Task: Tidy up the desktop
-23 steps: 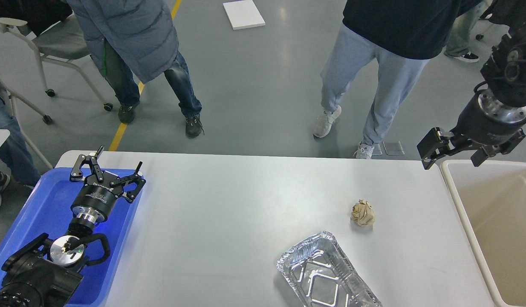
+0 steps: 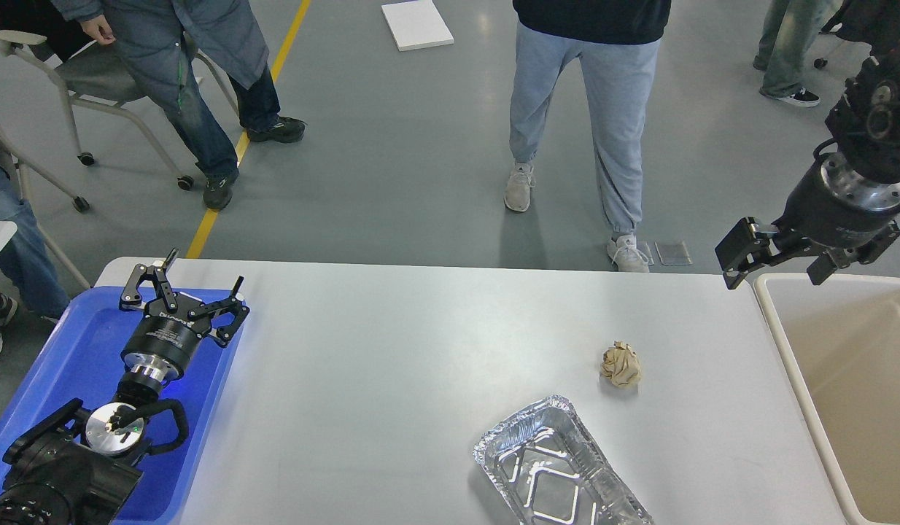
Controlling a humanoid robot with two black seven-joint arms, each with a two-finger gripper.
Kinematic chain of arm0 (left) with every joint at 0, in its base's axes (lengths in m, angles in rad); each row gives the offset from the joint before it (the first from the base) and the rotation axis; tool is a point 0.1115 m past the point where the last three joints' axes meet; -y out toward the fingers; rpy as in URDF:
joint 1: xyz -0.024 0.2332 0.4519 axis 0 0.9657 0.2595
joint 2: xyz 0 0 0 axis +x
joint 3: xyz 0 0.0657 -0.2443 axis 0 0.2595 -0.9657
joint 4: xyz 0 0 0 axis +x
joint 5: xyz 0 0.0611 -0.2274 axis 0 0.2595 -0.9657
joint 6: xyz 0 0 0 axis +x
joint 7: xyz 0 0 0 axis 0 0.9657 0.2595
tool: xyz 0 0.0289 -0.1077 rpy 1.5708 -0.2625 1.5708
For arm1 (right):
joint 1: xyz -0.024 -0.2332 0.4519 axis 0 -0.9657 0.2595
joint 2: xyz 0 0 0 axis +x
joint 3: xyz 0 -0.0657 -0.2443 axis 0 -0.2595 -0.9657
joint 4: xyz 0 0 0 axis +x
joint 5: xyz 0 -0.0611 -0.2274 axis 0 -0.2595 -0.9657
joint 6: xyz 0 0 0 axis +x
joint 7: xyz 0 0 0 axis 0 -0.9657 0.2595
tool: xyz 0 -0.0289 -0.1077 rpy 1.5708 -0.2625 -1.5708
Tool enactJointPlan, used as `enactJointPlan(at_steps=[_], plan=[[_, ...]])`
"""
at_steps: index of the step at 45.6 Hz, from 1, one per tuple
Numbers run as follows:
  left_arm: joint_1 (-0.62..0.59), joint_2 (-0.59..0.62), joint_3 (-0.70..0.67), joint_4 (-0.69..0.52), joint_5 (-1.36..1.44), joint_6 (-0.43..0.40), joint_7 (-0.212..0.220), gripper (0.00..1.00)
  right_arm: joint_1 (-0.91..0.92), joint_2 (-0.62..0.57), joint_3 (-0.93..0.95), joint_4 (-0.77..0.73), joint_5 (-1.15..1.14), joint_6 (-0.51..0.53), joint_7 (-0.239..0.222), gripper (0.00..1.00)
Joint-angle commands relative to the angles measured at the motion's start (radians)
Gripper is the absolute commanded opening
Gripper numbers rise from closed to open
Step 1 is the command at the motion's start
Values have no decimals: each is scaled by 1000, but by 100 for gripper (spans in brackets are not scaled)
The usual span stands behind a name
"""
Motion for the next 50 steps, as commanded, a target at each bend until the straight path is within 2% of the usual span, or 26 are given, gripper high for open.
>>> enactJointPlan(at_steps=[1,50], plan=[[0,0,0,0,0,0,0,100,0,-3,5,-2,0,0,0,100],[0,0,0,0,0,0,1,100,9,-121,13,-44,18,0,6,100]])
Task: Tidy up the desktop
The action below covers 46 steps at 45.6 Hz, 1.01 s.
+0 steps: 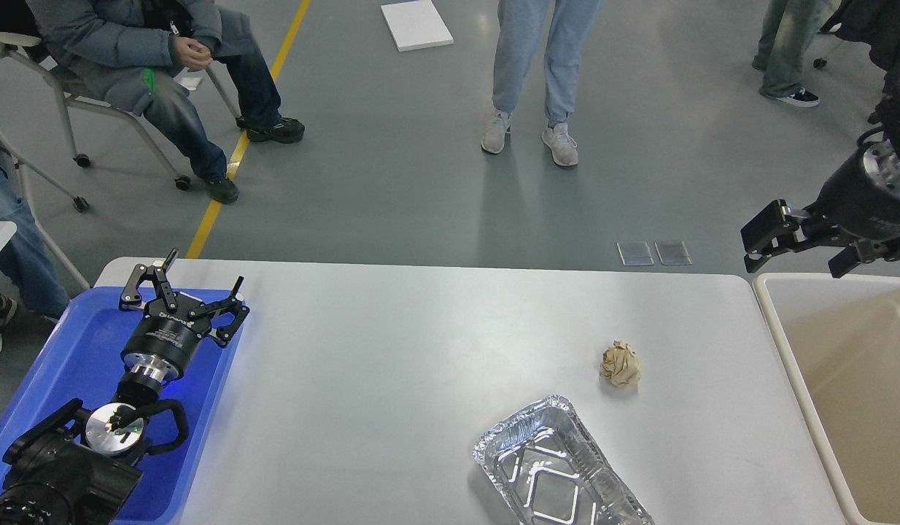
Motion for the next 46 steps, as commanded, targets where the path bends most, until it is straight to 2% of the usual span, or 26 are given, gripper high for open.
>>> enactJointPlan(at_steps=[1,10,18,28,36,46], plan=[[0,0,0,0,0,0,1,100,14,-18,-1,-4,5,0,1,100],[0,0,1,0,0,0,1,100,29,-32,-7,2,90,0,-1,100],[0,0,1,0,0,0,1,100,29,-30,2,2,78,0,-2,100],[0,0,0,0,0,0,1,100,20,5,50,-1,-79,0,-2,100],[0,0,1,0,0,0,0,100,-43,46,157,2,-189,0,-1,100],[0,0,0,0,0,0,0,100,-76,114,196,23,-212,0,2,100]])
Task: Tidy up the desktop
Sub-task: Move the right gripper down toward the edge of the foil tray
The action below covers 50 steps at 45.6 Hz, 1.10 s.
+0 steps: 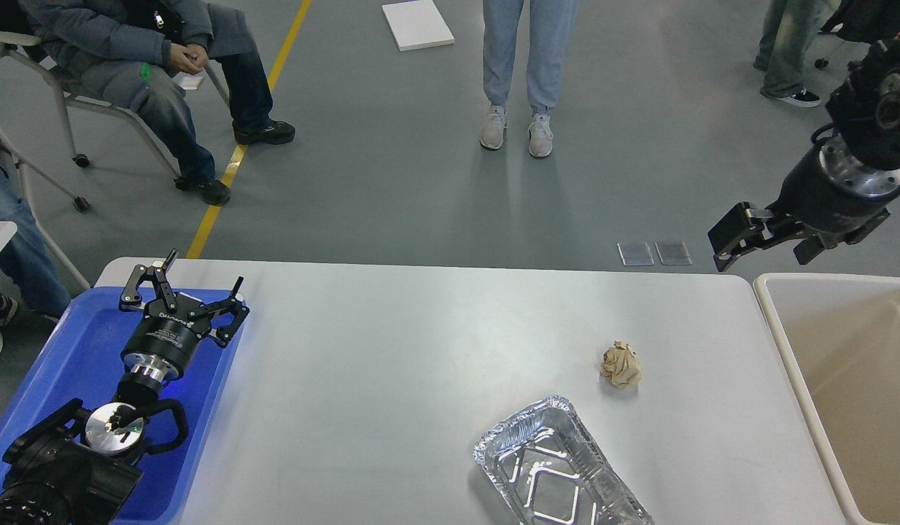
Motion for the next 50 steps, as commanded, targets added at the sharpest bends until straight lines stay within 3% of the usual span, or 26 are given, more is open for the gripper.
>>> enactJointPlan(at_steps=[1,27,50], plan=[[0,0,0,0,0,0,1,100,-45,74,55,17,-57,0,3,100],[0,0,0,0,0,0,-1,100,-292,259,222,-41,-102,0,4,100],[0,0,0,0,0,0,-1,100,-586,278,334,-168,-185,-61,6,100]])
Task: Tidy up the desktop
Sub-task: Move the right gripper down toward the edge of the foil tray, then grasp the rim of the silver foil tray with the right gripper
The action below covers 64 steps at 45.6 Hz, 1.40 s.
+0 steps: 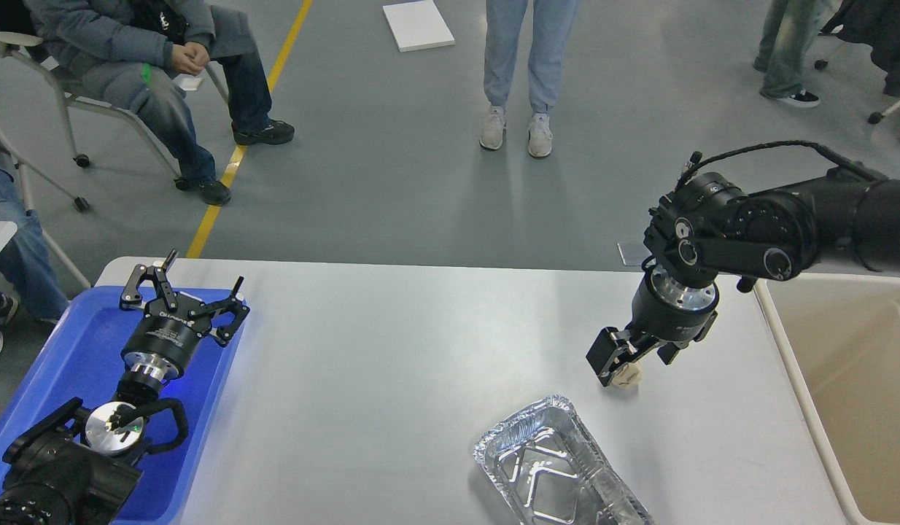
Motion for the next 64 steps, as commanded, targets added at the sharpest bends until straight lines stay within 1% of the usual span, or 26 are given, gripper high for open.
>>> enactJointPlan(at_steps=[1,17,37,42,52,55,57,60,64], plan=[[0,0,0,0,0,0,0,100,-158,26,73,-58,-37,-25,1,100],[0,0,0,0,0,0,0,100,-287,98,103,-149,-46,-27,1,100],[0,0,0,0,0,0,0,100,-427,100,138,-255,-76,-44,4,100],[0,0,0,0,0,0,0,100,-448,100,138,-261,-76,-78,6,99],[0,0,0,0,0,0,0,100,-476,98,138,-261,-77,-84,12,97],[0,0,0,0,0,0,0,100,-482,97,139,-262,-91,-87,22,94],[0,0,0,0,0,0,0,100,-484,97,142,-261,-111,-90,41,89],[0,0,0,0,0,0,0,100,-482,97,142,-261,-161,-105,87,80],[0,0,0,0,0,0,0,100,-476,95,139,-259,-266,-128,162,59]])
